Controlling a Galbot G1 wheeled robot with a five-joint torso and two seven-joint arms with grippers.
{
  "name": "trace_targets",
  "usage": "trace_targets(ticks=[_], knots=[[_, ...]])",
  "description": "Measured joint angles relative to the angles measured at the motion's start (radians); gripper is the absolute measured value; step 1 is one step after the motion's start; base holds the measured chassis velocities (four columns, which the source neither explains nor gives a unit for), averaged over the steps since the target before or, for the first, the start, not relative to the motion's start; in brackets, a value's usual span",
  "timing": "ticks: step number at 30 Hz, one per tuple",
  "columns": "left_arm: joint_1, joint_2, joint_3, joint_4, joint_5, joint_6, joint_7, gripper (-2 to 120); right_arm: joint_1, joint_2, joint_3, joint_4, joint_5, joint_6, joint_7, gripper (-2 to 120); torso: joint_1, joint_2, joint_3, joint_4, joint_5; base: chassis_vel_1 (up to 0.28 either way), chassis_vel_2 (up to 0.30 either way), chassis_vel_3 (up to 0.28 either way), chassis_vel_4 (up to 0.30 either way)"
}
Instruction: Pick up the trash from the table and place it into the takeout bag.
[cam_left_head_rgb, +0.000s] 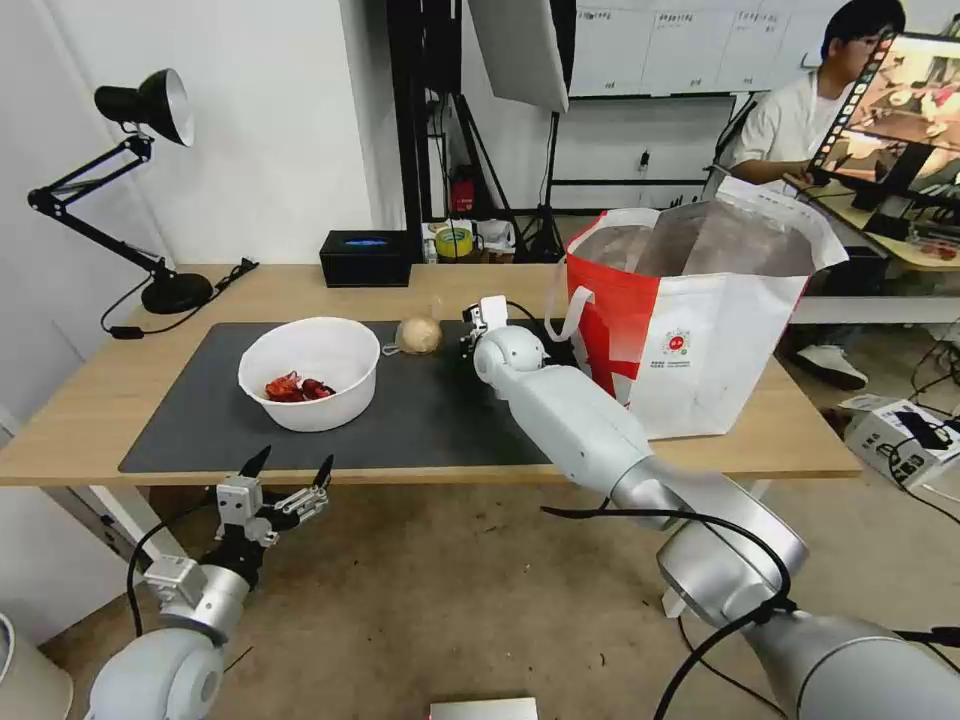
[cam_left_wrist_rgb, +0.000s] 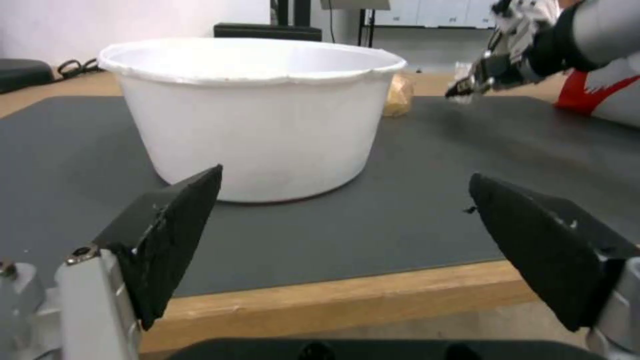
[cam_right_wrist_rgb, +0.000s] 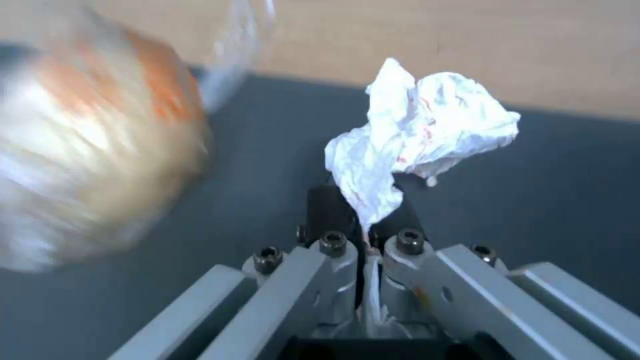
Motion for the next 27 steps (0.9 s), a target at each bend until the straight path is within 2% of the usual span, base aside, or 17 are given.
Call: trace_targets(ticks=[1,2,4,5,8,9,12,16,19,24,27], knots=[[0.0,0.001,-0.001,-0.001,0.0,0.0,0.0,100,-0.008,-0.018,0.0,0.05,0.011,0.0,0.011,0,0.0,0.0,0.0,0.0001,0.0,0.0,0.0,0.0,0.0],[0.0,0.001,-0.001,-0.001,0.0,0.0,0.0,100,-0.008,-0.018,0.0,0.05,0.011,0.0,0.011,0,0.0,0.0,0.0,0.0001,0.0,0.0,0.0,0.0,0.0],[0.001,0.002,-0.003,-0.003,-0.001,0.0,-0.001,100,-0.025,-0.062,-0.006,0.154,0.027,0.002,0.033,0,0.0,0.0,0.0,0.0001,0.0,0.0,0.0,0.0,0.0],[0.001,0.002,-0.003,-0.003,-0.001,0.0,-0.001,100,-0.025,-0.062,-0.006,0.154,0.027,0.002,0.033,0,0.0,0.0,0.0,0.0001,0.0,0.0,0.0,0.0,0.0],[0.01,0.0,-0.01,-0.01,-0.002,0.0,-0.002,100,-0.059,-0.151,-0.024,0.34,0.04,0.016,0.066,0,0.0,0.0,0.0,-0.0001,0.0001,0.0,0.0,0.0,0.0],[0.01,0.0,-0.01,-0.01,-0.002,0.0,-0.002,100,-0.059,-0.151,-0.024,0.34,0.04,0.016,0.066,0,0.0,0.0,0.0,-0.0001,0.0001,0.0,0.0,0.0,0.0],[0.016,-0.002,-0.012,-0.016,-0.002,0.0,-0.002,100,-0.098,-0.241,-0.033,0.516,0.058,0.031,0.095,0,0.0,0.0,0.0,-0.0001,0.0001,0.0,0.0,0.0,0.0],[0.017,-0.004,-0.013,-0.016,-0.003,0.0,-0.004,100,-0.124,-0.291,-0.033,0.6,0.058,0.048,0.107,0,0.0,0.0,0.0,-0.0001,0.0002,0.0,0.0,0.0,0.0],[0.02,-0.011,-0.013,-0.016,-0.002,0.0,-0.005,100,-0.172,-0.366,-0.013,0.706,0.035,0.105,0.101,0,0.0,0.0,0.0,-0.0001,0.0003,0.0,0.0,0.0,0.0],[0.02,-0.014,-0.011,-0.015,-0.001,-0.001,-0.006,100,-0.228,-0.444,0.049,0.784,-0.051,0.23,0.01,0,0.0,0.0,0.0,-0.0002,0.0003,0.0,0.0,0.0,0.0],[0.02,-0.013,-0.011,-0.014,-0.001,-0.001,-0.006,100,-0.241,-0.47,0.08,0.81,-0.062,0.267,-0.032,0,0.0,0.0,0.0,-0.0002,0.0003,0.0,0.0,0.0,0.0]])
